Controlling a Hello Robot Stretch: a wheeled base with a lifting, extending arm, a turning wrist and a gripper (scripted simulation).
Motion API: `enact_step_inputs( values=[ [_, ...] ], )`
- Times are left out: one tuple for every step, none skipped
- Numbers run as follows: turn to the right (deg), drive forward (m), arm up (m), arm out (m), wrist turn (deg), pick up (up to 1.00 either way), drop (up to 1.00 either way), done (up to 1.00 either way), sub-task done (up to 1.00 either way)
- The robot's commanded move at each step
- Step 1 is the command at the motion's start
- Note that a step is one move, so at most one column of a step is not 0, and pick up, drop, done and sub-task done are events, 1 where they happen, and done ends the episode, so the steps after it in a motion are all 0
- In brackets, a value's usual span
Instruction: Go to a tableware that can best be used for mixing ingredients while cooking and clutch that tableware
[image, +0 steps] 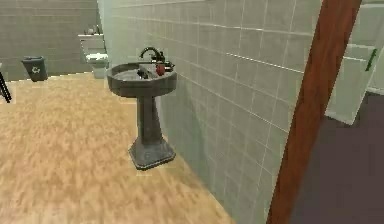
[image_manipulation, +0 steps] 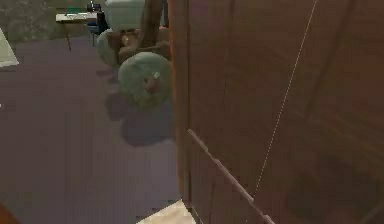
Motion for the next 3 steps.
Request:
enact_step_inputs(
  values=[
    [-39.0, 0.0, 0.0, 0.0, 0.0, 0.0, 0.0, 0.0, 0.0],
    [0.0, 0.15, 0.0, 0.0, 0.0, 0.0, 0.0, 0.0, 0.0],
    [45.0, 0.0, 0.0, 0.0, 0.0, 0.0, 0.0, 0.0, 0.0]
  ],
)
